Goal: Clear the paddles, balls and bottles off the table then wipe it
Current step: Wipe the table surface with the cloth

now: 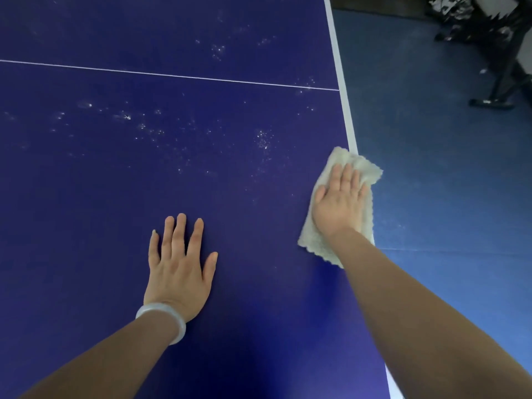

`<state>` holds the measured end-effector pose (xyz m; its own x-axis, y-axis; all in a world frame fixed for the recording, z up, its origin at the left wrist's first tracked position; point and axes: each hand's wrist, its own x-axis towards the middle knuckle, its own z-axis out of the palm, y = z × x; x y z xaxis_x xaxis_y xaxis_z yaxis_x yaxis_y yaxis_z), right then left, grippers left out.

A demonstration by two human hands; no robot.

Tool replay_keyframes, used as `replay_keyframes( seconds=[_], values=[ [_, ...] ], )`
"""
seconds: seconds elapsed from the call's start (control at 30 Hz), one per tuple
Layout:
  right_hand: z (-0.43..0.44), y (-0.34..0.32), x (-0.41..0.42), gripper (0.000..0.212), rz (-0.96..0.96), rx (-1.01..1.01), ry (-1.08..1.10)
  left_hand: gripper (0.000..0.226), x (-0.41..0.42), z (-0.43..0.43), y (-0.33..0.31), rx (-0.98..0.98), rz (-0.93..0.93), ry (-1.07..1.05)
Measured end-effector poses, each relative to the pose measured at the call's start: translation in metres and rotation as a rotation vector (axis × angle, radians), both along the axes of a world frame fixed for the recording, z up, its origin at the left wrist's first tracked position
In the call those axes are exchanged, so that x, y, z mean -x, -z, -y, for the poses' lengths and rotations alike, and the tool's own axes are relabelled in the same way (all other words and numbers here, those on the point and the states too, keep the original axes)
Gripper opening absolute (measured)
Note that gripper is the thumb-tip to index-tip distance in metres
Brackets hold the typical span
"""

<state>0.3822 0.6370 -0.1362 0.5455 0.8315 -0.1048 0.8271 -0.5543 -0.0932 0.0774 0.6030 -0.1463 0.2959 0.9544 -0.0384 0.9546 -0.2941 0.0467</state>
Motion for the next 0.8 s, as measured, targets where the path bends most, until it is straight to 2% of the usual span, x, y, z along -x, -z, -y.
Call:
replay_keyframes(
  seconds=[0.03, 0.17, 0.23, 0.3, 0.4, 0.53, 0.6, 0.7, 0.77, 0.8],
  values=[
    [0.0, 0.0, 0.016, 0.063, 0.009, -0.011, -0.062, 0.069, 0.0, 0.0, 0.0, 0.003, 0.0, -0.002],
    [0.057, -0.002, 0.057, 0.06, 0.015, -0.004, -0.529, 0.069, 0.001, 0.0, -0.001, 0.008, 0.004, -0.004],
    [0.082, -0.002, 0.04, 0.058, 0.015, 0.011, -0.624, 0.069, 0.0, 0.0, -0.002, 0.011, -0.002, -0.003],
    [0.081, 0.0, 0.008, 0.06, 0.05, 0.01, -0.548, 0.068, 0.0, 0.0, -0.002, 0.015, -0.008, -0.001],
    [0.04, 0.003, -0.03, 0.066, 0.044, -0.004, -0.281, 0.068, 0.0, 0.0, -0.003, 0.021, -0.017, -0.004],
    [-0.007, 0.003, -0.012, 0.061, -0.04, -0.009, -0.098, 0.068, -0.001, -0.001, -0.004, 0.035, -0.033, -0.01],
    [0.006, 0.004, 0.02, 0.06, -0.026, -0.018, -0.176, 0.068, 0.0, -0.001, -0.004, 0.041, -0.031, -0.012],
    [0.06, 0.001, 0.046, 0.06, -0.005, -0.005, -0.441, 0.068, 0.001, -0.001, -0.005, 0.052, -0.034, -0.016],
    [0.096, 0.003, 0.038, 0.06, 0.006, -0.008, -0.441, 0.068, 0.0, 0.0, -0.005, 0.059, -0.03, -0.012],
    [0.113, 0.004, 0.034, 0.06, 0.008, -0.005, -0.356, 0.068, 0.0, -0.001, -0.005, 0.058, -0.026, -0.008]
  ],
)
